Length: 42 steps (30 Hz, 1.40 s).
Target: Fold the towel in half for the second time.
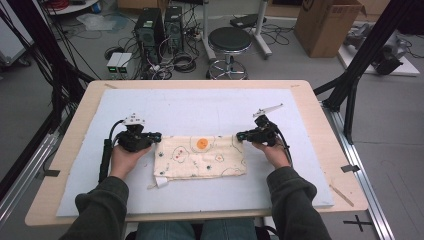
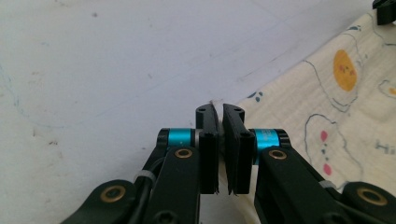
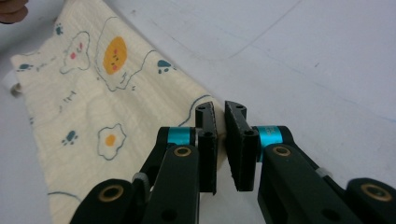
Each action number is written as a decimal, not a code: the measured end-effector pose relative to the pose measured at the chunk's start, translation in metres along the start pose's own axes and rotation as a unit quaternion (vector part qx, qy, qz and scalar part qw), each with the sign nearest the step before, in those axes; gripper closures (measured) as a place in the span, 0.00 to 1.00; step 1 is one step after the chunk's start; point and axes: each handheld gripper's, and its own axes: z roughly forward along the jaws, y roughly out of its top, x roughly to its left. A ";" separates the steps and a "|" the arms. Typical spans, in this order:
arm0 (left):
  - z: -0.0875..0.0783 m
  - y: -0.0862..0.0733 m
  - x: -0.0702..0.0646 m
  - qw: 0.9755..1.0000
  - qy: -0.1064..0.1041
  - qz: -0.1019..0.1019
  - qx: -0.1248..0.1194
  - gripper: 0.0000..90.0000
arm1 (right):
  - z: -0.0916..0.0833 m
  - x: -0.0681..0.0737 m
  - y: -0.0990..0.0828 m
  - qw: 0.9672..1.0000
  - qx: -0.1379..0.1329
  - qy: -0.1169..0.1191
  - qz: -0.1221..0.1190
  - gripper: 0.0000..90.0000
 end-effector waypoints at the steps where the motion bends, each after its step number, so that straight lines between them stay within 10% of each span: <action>1: 0.002 -0.001 0.001 1.000 0.001 -0.001 0.004 0.94 | 0.003 -0.001 -0.001 1.000 0.005 -0.002 0.002 0.93; 42: -0.023 -0.004 -0.012 0.999 -0.034 0.027 -0.018 0.93 | -0.017 0.018 -0.006 0.999 -0.030 0.014 -0.026 0.93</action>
